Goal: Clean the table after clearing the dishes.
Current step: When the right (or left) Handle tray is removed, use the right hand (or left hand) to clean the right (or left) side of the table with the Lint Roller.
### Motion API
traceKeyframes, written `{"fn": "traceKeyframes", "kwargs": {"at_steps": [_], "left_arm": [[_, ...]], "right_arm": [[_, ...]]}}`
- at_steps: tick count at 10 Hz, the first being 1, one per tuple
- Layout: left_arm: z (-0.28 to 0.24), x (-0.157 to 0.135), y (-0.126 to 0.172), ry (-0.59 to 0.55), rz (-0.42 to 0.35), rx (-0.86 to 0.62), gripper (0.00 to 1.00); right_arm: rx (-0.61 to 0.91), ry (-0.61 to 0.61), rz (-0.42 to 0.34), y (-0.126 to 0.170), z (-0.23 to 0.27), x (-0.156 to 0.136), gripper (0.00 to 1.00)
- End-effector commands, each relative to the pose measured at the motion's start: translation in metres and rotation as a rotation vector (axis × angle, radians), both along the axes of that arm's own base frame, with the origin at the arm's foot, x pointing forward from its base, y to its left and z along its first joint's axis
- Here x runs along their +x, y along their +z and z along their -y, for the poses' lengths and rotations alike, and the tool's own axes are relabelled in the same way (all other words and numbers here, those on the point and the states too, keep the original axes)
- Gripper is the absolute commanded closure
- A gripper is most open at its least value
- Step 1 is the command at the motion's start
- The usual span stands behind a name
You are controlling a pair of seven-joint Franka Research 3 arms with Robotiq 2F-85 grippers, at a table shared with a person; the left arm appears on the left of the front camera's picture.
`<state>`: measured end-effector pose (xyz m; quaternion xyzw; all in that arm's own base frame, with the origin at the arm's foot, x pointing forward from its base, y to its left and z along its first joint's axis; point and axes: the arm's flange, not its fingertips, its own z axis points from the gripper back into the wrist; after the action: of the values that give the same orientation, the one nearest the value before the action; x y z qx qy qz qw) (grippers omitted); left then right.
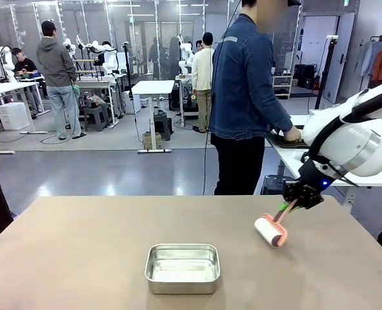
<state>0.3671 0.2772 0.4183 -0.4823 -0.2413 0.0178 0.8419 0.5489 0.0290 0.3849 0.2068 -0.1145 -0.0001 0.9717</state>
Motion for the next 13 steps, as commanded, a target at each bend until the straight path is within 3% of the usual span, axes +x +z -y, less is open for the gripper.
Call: {"fn": "traceKeyframes", "kwargs": {"at_steps": [1,6,8,13], "left_arm": [[-0.001,-0.006,0.003,-0.015,-0.003,0.005,0.0],[-0.001,-0.006,0.003,-0.015,-0.003,0.005,0.0],[-0.001,-0.006,0.003,-0.015,-0.003,0.005,0.0],[-0.001,-0.006,0.003,-0.015,-0.003,0.005,0.0]], "right_arm": [[-0.166,-0.042,0.022,-0.007,0.015,0.01,0.78],[-0.316,0.008,-0.053,-0.007,0.055,0.011,0.78],[-0.423,-0.023,-0.02,-0.001,0.072,0.011,0.78],[-0.454,-0.004,0.135,0.048,0.07,0.003,0.78]]}}
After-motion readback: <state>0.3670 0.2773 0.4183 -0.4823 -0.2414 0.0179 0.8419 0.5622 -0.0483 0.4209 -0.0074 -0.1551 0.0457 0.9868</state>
